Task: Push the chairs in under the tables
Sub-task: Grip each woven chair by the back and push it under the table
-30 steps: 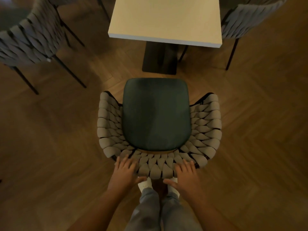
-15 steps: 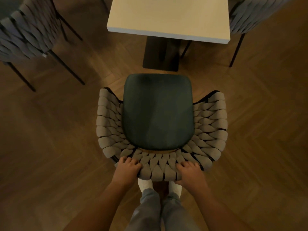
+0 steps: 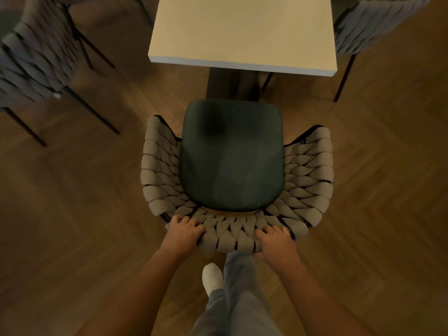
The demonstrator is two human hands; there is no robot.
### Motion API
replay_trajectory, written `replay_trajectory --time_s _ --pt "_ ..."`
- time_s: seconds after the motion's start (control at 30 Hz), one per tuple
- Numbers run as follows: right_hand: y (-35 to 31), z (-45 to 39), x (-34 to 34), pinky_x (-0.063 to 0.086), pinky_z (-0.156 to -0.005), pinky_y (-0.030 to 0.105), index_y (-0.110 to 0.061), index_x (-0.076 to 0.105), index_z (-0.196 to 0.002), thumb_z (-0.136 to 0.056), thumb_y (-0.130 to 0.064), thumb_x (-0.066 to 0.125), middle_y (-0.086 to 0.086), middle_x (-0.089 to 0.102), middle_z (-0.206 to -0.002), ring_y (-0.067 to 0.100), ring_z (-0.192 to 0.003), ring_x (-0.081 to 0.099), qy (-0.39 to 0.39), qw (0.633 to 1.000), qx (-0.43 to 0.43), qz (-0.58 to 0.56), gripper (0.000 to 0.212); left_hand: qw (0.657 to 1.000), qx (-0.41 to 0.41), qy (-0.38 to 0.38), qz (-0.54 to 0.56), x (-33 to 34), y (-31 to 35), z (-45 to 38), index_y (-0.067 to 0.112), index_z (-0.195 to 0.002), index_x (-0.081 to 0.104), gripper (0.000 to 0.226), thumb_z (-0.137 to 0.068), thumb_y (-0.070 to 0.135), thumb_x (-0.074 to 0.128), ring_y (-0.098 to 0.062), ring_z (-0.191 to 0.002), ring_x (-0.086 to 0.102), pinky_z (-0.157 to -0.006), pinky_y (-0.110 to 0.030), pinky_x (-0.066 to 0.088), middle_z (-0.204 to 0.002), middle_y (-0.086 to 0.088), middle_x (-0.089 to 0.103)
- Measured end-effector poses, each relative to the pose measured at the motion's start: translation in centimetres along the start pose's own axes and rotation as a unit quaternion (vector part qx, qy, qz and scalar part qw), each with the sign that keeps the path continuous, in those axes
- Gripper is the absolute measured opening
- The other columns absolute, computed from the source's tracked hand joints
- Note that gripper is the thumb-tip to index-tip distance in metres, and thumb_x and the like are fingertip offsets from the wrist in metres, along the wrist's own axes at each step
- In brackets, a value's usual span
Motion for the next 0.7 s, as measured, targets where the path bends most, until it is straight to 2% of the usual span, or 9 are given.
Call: replay_trajectory --time_s 0.17,0.27,0.3,0.4,0.47,0.7 --pt "0.0 -2.5 -2.3 0.044 -0.096 0.043 -0.027 0.065 -0.120 -0.086 -0.056 0.065 0.000 0.069 -0.114 0.025 -0.109 0.063 0.010 1.000 0.004 -0.018 0.045 1.000 -0.006 -0.009 -0.003 -2.5 -1.6 -3.0 0.031 -0.148 0.048 0.049 -0.101 0.029 0.059 -0.026 -0.141 0.042 -0.119 -0.047 0.023 -0.153 -0.001 0.047" --pt "0.7 -4.1 -2.6 0.052 -0.081 0.042 -0.028 0.071 -0.102 -0.070 -0.062 0.078 -0.002 0.072 -0.095 0.023 -0.090 0.069 -0.024 0.999 0.019 -0.016 0.047 1.000 -0.008 -0.004 -0.004 -4.0 -2.4 -4.9 0.031 -0.148 0.047 0.047 -0.102 0.029 0.057 -0.025 -0.141 0.041 -0.120 -0.045 0.021 -0.154 -0.001 0.046" --pt "0.9 -4.8 -3.1 0.052 -0.082 0.042 -0.028 0.071 -0.102 -0.069 -0.062 0.079 -0.002 0.072 -0.095 0.023 -0.090 0.069 -0.016 0.999 0.019 -0.021 0.048 1.000 -0.009 -0.004 -0.003 -4.5 -2.5 -5.6 0.031 -0.148 0.047 0.046 -0.103 0.029 0.056 -0.025 -0.141 0.041 -0.120 -0.045 0.020 -0.153 -0.001 0.046" --pt "1.9 -6.8 -4.8 0.042 -0.101 0.045 -0.026 0.064 -0.126 -0.084 -0.057 0.068 0.002 0.067 -0.121 0.026 -0.114 0.061 -0.004 0.999 0.007 -0.032 0.052 1.000 -0.015 -0.007 0.002 -5.7 -2.8 -7.5 0.031 -0.147 0.048 0.046 -0.102 0.030 0.056 -0.023 -0.140 0.042 -0.119 -0.043 0.021 -0.151 0.001 0.047" --pt "2.8 -8.0 -5.5 0.037 -0.106 0.043 -0.027 0.057 -0.134 -0.089 -0.057 0.063 0.002 0.062 -0.131 0.025 -0.122 0.056 -0.010 1.000 -0.002 -0.022 0.055 1.000 -0.019 -0.010 0.009 -6.1 -2.9 -8.5 0.032 -0.146 0.049 0.045 -0.102 0.031 0.057 -0.022 -0.138 0.043 -0.119 -0.043 0.021 -0.149 0.002 0.049" --pt "3.9 -11.4 -7.9 0.031 -0.110 0.041 -0.027 0.049 -0.141 -0.092 -0.059 0.058 0.000 0.057 -0.138 0.023 -0.128 0.050 -0.024 1.000 -0.006 0.000 0.059 0.999 -0.025 -0.024 0.016 -7.9 -4.2 -11.5 0.033 -0.146 0.049 0.045 -0.102 0.030 0.057 -0.022 -0.139 0.041 -0.119 -0.043 0.020 -0.148 0.003 0.050"
Point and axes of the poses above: each hand's wrist, its own z-axis away from the middle knuckle, its own x-axis out of the palm, y = z × x, the point moved 9 cm from there along -z, towards the middle knuckle
